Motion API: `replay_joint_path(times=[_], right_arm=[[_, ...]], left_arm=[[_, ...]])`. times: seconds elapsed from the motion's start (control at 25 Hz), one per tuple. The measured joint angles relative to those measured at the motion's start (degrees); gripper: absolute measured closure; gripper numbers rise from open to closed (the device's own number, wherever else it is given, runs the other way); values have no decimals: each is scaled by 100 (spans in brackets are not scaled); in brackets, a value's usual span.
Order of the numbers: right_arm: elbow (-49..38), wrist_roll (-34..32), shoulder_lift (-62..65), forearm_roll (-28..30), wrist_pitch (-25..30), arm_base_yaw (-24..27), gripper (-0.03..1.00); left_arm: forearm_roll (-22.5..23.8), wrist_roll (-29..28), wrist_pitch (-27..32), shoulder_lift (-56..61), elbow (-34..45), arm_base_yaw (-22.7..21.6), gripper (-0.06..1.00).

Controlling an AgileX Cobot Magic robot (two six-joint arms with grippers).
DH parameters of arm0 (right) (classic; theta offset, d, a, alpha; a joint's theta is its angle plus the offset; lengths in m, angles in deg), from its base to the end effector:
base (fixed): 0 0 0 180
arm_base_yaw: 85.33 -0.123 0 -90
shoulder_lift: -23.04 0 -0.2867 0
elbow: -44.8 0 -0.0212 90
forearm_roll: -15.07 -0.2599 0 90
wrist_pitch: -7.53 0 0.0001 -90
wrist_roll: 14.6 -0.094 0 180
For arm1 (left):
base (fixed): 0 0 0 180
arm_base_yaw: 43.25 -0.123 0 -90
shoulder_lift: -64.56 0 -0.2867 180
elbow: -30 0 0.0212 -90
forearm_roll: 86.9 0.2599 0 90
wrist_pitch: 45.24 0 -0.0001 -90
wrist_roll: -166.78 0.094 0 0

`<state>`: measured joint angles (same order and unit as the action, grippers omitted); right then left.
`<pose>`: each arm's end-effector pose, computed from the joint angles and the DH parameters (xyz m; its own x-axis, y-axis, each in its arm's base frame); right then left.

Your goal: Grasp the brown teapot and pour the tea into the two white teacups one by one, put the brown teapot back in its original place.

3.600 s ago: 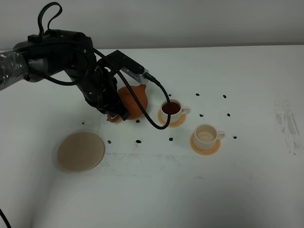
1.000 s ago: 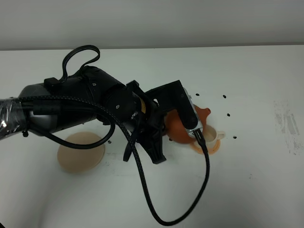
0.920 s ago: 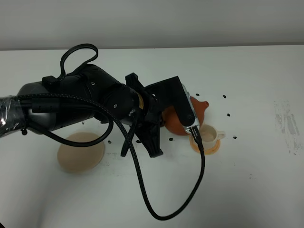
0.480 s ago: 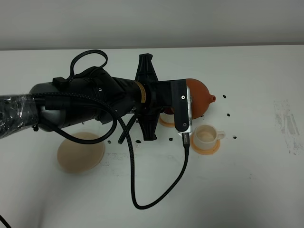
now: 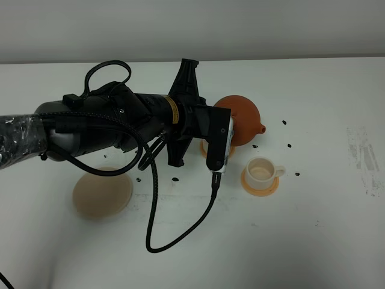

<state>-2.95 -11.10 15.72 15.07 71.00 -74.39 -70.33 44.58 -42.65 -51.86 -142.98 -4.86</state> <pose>-0.0009 0.0002 0.2807 -0.4798 0.0306 -0.8768 0.1608 0.9855 -0.0536 0.3395 -0.2674 0.1990 0.4661 0.8592 -0.2111 0.6081 -0.1377 0.7818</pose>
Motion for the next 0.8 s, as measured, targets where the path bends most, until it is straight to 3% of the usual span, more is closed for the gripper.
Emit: replay_joint_path(times=[0.28, 0.64, 0.8], right_arm=[[0, 0, 0, 0, 0, 0, 50], [0, 0, 0, 0, 0, 0, 50], [0, 0, 0, 0, 0, 0, 50]], left_arm=[[159, 243, 105, -84, -311, -1, 86], [800, 249, 448, -598, -1413, -7, 86], [1057, 328, 411, -786, -1547, -7, 86]])
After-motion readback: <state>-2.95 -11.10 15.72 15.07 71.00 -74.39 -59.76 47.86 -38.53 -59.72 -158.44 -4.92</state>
